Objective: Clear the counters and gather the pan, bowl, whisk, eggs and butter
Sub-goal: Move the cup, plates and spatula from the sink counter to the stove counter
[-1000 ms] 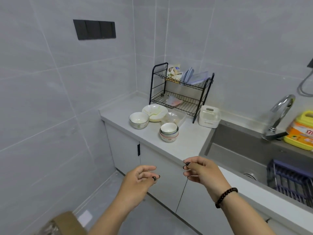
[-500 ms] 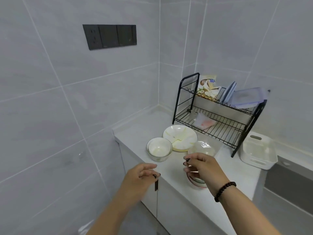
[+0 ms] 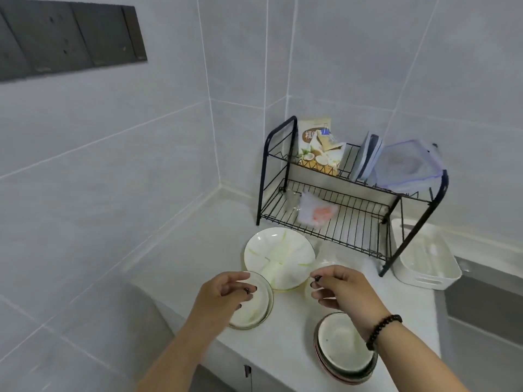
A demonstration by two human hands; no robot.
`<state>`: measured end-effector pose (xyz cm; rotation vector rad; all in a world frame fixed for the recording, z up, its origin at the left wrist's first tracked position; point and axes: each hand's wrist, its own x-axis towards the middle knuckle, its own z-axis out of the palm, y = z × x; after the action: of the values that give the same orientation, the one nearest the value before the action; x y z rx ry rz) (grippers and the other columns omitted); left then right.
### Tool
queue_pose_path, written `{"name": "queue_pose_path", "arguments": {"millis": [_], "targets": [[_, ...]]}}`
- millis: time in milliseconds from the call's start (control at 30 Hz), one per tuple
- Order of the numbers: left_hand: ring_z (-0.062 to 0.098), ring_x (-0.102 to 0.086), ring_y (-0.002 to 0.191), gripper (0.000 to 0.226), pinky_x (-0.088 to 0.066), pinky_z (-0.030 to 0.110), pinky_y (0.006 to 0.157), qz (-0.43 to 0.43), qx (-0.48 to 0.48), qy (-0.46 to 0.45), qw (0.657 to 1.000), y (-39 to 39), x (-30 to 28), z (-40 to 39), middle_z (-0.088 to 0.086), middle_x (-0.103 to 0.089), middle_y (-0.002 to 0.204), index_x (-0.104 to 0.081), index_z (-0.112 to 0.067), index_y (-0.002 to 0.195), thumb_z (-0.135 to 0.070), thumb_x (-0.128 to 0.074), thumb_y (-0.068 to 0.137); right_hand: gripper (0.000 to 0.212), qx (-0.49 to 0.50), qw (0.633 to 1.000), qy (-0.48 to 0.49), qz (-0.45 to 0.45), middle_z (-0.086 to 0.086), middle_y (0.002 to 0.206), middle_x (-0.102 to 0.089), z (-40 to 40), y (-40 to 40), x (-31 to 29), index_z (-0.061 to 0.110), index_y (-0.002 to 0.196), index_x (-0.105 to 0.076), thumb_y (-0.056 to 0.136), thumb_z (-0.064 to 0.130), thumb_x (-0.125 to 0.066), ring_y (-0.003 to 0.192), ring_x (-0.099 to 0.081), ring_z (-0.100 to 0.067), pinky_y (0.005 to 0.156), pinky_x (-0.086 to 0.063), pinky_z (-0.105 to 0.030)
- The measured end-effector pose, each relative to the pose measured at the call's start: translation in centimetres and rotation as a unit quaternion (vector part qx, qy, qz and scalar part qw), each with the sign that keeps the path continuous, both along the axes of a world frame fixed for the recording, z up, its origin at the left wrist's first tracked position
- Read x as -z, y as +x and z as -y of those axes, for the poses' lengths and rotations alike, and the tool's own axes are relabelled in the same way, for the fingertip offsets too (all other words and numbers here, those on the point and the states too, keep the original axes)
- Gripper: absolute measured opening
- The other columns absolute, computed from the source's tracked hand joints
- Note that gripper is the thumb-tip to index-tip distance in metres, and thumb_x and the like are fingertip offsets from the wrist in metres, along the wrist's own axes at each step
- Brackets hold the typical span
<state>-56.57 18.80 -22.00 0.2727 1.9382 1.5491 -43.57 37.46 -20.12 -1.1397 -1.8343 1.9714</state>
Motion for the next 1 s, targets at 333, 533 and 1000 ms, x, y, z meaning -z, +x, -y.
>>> {"name": "queue_pose_path", "arguments": {"millis": [333,533,1000], "targets": [[0.003,-0.069,0.074,0.028,-0.050,0.016,0.064,0.026,0.127,-0.030,0.991,-12.5,2.8,-5.6,0.001,-0.076,0.087,-0.069,-0.015,0.104,0.004,-0.062,0.085,0.018,0.106,0.991,-0.043,0.070,-0.007,0.073,-0.065,-1.5,-10.3,4.4,0.004,0.085,-0.067,0.088,-0.003,-0.050,0.058,-0.061,-0.018,0.060,-0.048,-0.025],[0.005,-0.068,0.079,0.028,-0.050,0.019,0.071,0.038,0.153,-0.060,0.986,-15.1,5.0,-6.8,0.000,-0.076,0.088,-0.069,-0.015,0.106,0.002,-0.066,0.084,0.010,0.115,0.976,-0.087,0.164,-0.010,0.078,-0.062,-2.6,-14.3,9.0,0.002,0.092,-0.062,0.088,0.001,-0.053,0.066,-0.061,-0.023,0.063,-0.054,-0.031],[0.017,-0.068,0.093,0.025,-0.049,0.024,0.075,0.035,0.099,-0.114,0.988,-17.2,9.1,-9.1,-0.001,-0.074,0.089,-0.069,-0.016,0.099,0.002,-0.063,0.084,0.021,0.116,0.955,-0.147,0.230,-0.009,0.054,-0.058,-3.6,-17.2,13.7,0.008,0.067,-0.055,0.077,0.007,-0.074,0.049,-0.053,-0.024,0.060,-0.058,-0.042]]}}
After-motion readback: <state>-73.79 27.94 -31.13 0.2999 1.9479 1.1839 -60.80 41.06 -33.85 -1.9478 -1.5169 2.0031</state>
